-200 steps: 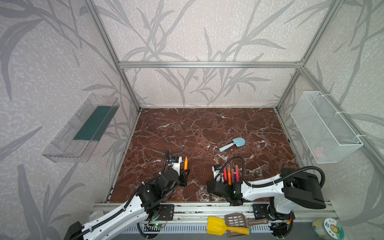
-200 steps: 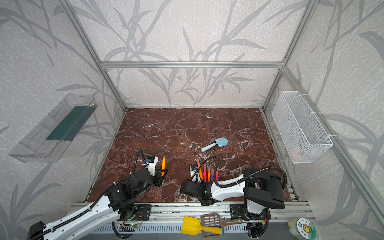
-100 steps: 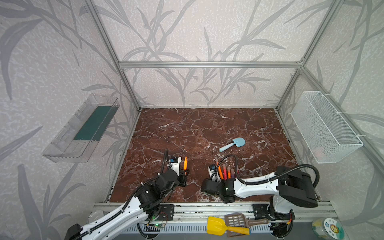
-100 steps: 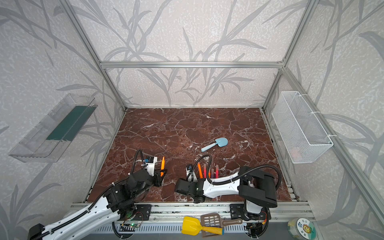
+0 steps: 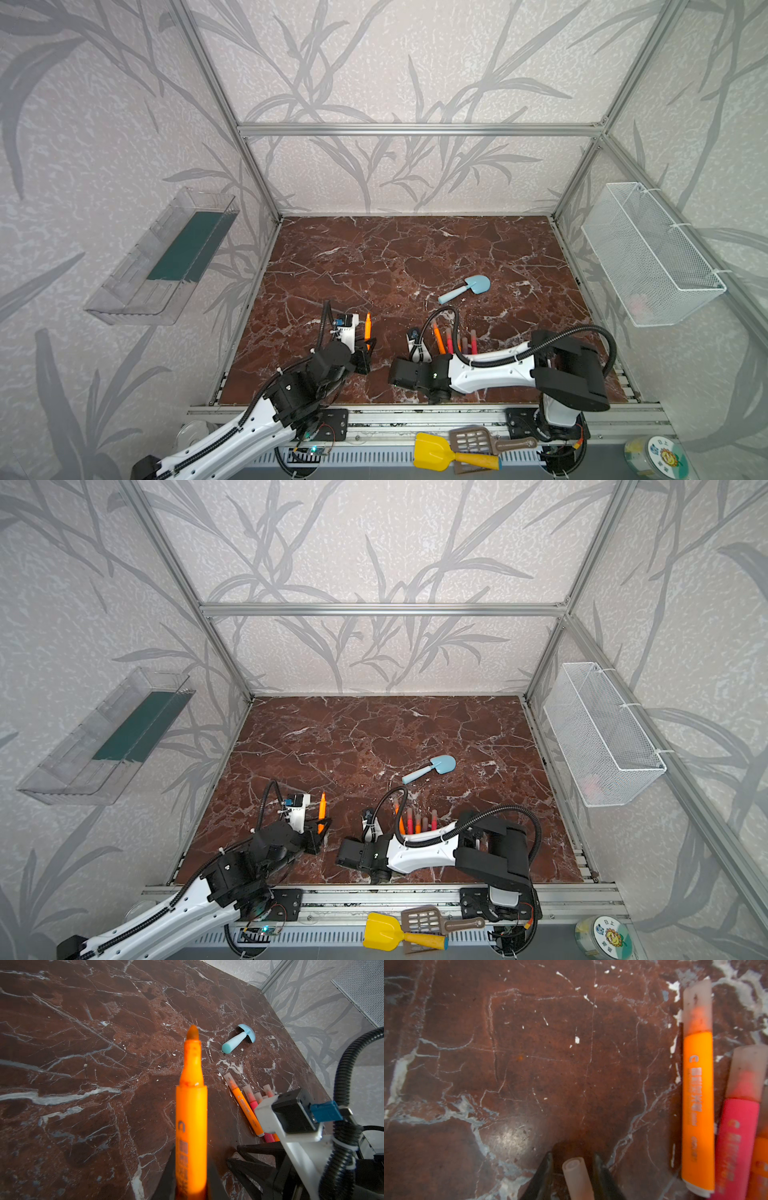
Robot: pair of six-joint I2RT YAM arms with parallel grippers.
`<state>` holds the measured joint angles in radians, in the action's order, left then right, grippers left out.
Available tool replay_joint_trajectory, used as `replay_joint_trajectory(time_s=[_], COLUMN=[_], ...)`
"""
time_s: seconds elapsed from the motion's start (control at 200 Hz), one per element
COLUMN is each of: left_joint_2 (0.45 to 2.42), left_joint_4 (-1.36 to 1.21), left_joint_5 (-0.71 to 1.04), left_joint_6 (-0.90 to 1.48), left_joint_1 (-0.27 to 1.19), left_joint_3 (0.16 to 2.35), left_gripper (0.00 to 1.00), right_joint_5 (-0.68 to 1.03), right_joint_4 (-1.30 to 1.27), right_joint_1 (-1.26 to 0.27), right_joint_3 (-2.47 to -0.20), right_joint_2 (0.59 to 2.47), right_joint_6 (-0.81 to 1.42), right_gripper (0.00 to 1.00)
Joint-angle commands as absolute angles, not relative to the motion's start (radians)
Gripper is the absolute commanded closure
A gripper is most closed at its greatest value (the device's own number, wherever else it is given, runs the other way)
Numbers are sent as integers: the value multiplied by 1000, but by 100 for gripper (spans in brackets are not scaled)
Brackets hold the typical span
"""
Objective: Insert the pens into the pen caps
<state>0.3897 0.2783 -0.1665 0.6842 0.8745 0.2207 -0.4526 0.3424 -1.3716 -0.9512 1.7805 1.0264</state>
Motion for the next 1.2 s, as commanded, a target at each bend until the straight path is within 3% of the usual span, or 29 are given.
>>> replay_joint_trajectory(time_s=[0.0, 0.205, 0.52, 0.77, 0.96, 1.195], left_joint_2=[365, 354, 357, 394, 522, 560], left_joint_4=[305, 307, 276, 90, -95, -177], left_joint_5=[-213, -207, -162, 19, 187, 208], left_joint_6=[695, 696, 695, 689, 708, 726], left_joint_1=[868, 868, 868, 868, 867, 867], left_joint_3=[219, 218, 219, 214, 231, 231], left_gripper=[100, 100, 100, 100, 100, 100], right_joint_5=[-405, -411, -434, -381, -464, -493], right_joint_4=[397, 373, 349, 71, -35, -312], right_joint_1=[-1367, -1365, -1333, -1215, -1190, -1153], right_joint_3=[-908, -881, -852, -770, -802, -730], right_joint_2=[1822, 1778, 1634, 1378, 1230, 1170], right_joint_6=[1022, 1023, 993, 960, 932, 952], right_gripper=[72, 82, 84, 87, 86, 82])
